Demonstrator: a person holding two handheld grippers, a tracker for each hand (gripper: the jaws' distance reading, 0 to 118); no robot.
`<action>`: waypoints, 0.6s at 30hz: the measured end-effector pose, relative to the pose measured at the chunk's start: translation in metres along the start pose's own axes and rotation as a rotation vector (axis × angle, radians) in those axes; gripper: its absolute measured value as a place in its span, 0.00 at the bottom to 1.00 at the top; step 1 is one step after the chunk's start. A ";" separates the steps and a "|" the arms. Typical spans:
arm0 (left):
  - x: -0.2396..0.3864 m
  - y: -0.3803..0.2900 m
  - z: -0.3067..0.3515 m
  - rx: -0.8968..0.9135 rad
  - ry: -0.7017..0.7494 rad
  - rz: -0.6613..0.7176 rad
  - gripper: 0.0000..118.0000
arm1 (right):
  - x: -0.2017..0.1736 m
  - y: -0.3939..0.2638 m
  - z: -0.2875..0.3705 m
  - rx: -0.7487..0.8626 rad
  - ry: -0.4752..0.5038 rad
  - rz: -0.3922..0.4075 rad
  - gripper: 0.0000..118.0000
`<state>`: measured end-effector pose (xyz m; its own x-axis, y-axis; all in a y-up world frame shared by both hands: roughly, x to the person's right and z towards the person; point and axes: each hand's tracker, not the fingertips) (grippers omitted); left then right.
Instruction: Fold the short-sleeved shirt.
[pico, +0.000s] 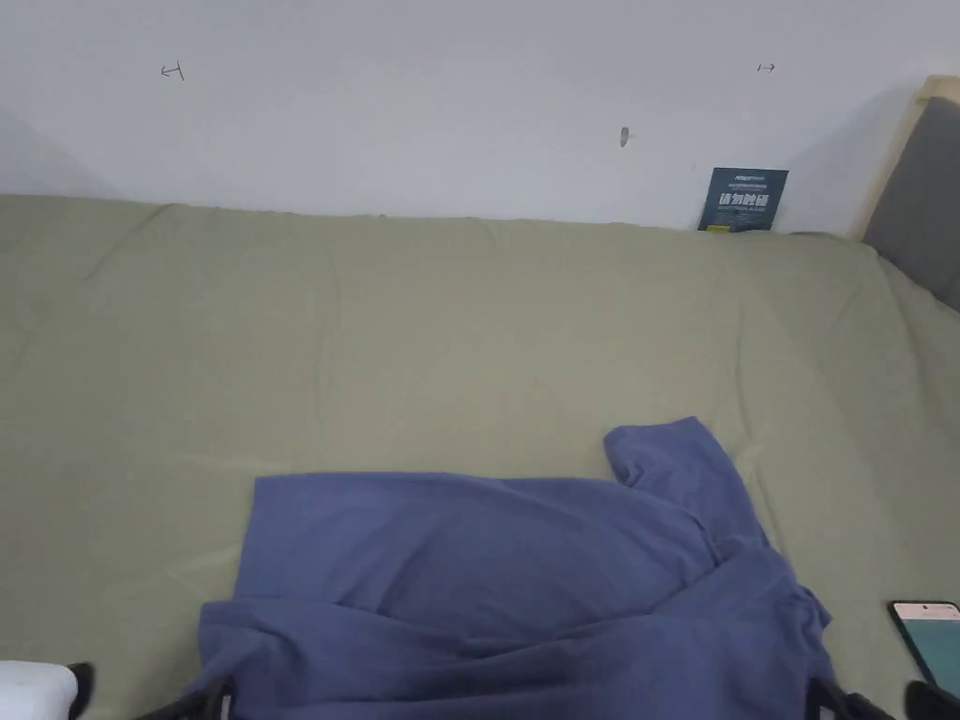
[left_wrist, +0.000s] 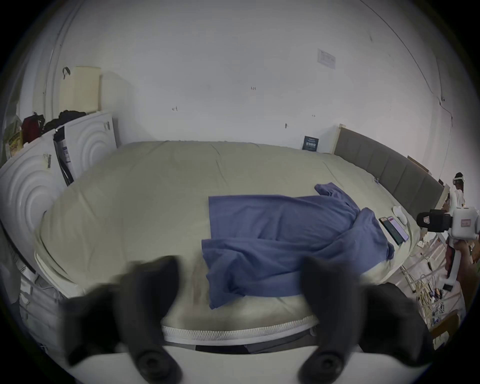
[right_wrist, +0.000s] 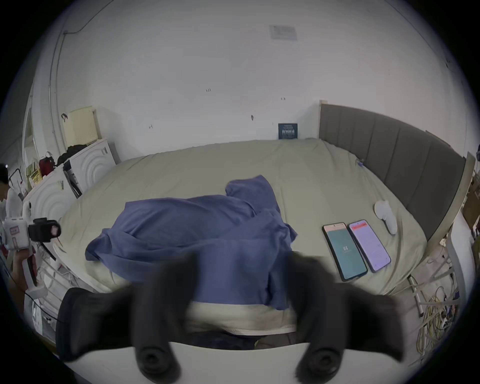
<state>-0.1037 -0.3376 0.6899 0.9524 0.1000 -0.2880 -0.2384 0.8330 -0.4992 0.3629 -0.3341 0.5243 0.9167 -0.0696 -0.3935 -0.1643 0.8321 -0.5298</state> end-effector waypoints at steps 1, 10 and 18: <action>0.001 0.004 -0.005 -0.002 0.012 -0.004 0.17 | -0.006 0.002 -0.002 0.009 -0.004 0.022 0.14; -0.015 0.063 -0.113 -0.104 0.021 -0.031 0.00 | -0.023 0.019 -0.040 0.002 0.029 0.078 0.02; -0.059 0.106 -0.296 -0.312 0.116 -0.018 0.96 | -0.020 0.034 -0.085 -0.025 0.026 0.043 0.02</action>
<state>-0.2419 -0.4160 0.4119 0.9331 0.0091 -0.3595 -0.2857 0.6258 -0.7258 0.3076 -0.3510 0.4501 0.8990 -0.0485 -0.4354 -0.2125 0.8208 -0.5302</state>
